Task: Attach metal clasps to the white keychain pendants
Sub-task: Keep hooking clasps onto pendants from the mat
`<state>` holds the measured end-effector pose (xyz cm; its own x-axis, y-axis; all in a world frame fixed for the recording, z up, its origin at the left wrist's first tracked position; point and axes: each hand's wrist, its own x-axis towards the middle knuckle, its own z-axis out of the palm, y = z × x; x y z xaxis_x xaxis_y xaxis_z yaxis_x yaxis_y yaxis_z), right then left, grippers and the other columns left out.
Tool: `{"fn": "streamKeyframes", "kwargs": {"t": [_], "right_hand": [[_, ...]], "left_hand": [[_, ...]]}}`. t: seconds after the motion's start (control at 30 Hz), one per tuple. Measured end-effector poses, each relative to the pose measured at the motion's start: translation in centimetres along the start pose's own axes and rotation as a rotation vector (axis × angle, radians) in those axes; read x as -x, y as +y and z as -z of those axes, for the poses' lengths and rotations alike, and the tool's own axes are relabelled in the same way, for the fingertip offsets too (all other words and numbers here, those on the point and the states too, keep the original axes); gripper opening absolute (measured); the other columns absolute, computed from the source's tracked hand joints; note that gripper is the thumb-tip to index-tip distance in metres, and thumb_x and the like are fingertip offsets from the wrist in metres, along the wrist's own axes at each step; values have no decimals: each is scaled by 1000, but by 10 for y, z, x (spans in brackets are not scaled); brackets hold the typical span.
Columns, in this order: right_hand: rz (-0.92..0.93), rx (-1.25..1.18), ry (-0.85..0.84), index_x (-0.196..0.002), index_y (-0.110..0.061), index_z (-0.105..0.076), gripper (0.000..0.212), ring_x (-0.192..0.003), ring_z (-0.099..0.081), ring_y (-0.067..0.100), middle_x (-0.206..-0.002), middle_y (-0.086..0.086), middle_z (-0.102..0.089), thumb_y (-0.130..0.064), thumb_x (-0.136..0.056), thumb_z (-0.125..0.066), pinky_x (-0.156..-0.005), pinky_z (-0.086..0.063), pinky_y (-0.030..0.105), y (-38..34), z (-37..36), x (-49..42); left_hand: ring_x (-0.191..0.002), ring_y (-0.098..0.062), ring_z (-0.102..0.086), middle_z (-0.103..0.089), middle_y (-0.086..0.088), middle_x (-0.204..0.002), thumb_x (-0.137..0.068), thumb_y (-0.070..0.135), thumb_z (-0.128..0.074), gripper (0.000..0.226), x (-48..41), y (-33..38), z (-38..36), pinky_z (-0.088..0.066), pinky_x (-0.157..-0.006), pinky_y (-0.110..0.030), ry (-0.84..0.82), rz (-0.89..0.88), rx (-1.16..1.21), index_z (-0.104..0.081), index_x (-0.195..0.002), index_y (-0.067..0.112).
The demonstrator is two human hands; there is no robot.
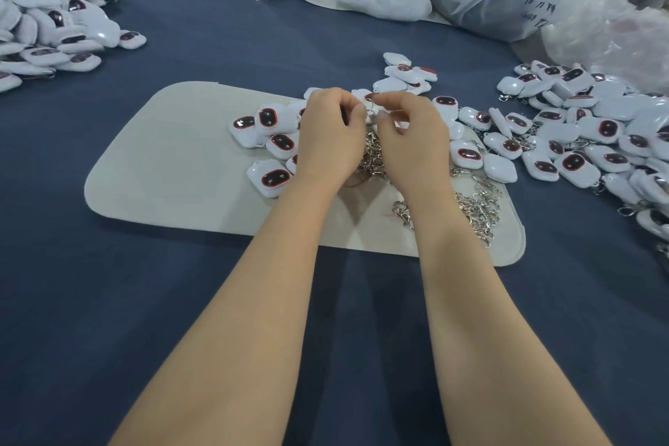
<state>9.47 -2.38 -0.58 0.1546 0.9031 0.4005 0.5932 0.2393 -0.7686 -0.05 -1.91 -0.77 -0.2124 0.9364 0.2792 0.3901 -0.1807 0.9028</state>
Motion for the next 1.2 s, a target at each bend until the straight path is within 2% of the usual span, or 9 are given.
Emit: {"fn": "streamKeyframes", "kwargs": {"t": [0.13, 0.23, 0.33, 0.53, 0.67, 0.8, 0.87, 1.03, 1.2], "right_hand": [[13, -21, -9, -101, -12, -65, 19, -94, -56, 11, -100, -2, -63, -5, -87, -54, -89, -47, 28, -2, 0, 1], [6, -47, 9, -93, -11, -63, 15, -75, -54, 3, -84, -8, -60, -2, -85, -56, -77, -47, 16, -3, 0, 1], [-26, -106, 19, -91, -11, -62, 12, -70, -53, -4, -80, -12, -58, -2, -85, -58, -68, -42, 6, -3, 1, 1], [-69, -169, 28, -86, -19, -53, 14, -61, -51, -1, -73, -6, -59, -6, -86, -59, -61, -38, 5, -3, 4, 1], [-54, -174, 28, -85, -16, -53, 13, -63, -51, 5, -74, -1, -59, -5, -85, -59, -62, -38, 7, -4, 4, 1], [-34, -172, 33, -85, -15, -54, 13, -72, -54, 8, -76, -9, -57, -3, -84, -60, -66, -42, 9, -5, 3, 1], [-29, -182, 43, -86, -15, -53, 14, -73, -55, 7, -76, -12, -56, -3, -85, -60, -67, -43, 8, -5, 3, 2], [0, -167, 56, -87, -13, -54, 13, -71, -52, 3, -76, -13, -54, -2, -85, -59, -68, -42, 7, -5, 3, 2], [-2, -170, 65, -87, -13, -53, 14, -76, -54, 9, -78, -10, -55, -1, -85, -58, -69, -43, 9, -5, 1, 3]], "left_hand": [[-85, -9, -44, -52, -5, -113, -94, 9, -48, 11, 2, -1, -1, -39, -78, -24, -36, -101, -155, -59, -92, 9], [-92, -14, -50, -50, -6, -118, -93, 7, -48, 11, 4, -1, -2, -42, -83, -30, -46, -139, -179, -59, -95, 6], [-87, -7, -45, -51, -4, -116, -93, 9, -51, 10, 3, -2, -3, -39, -80, -23, -21, -139, -145, -60, -96, 7], [-74, -1, -44, -50, 3, -102, -89, 10, -57, 7, 2, -3, -4, -33, -70, -14, -4, -110, -70, -64, -90, 11], [-72, 6, -45, -49, 5, -100, -89, 11, -57, 7, 2, -2, -3, -31, -67, -9, 6, -118, -62, -64, -89, 13], [-73, 5, -45, -50, 4, -102, -90, 10, -55, 7, 2, -2, -2, -30, -67, 1, 4, -138, -86, -63, -90, 12], [-75, -1, -43, -50, 4, -103, -90, 10, -55, 8, 2, -2, -2, -30, -67, -1, 8, -150, -93, -63, -91, 10], [-81, -3, -41, -53, -1, -107, -91, 10, -55, 9, 3, -2, -3, -30, -72, -12, 20, -177, -103, -63, -93, 7], [-80, -2, -40, -49, 0, -104, -92, 8, -53, 9, 3, -2, -4, -33, -73, -16, 20, -195, -103, -62, -94, 6]]}}
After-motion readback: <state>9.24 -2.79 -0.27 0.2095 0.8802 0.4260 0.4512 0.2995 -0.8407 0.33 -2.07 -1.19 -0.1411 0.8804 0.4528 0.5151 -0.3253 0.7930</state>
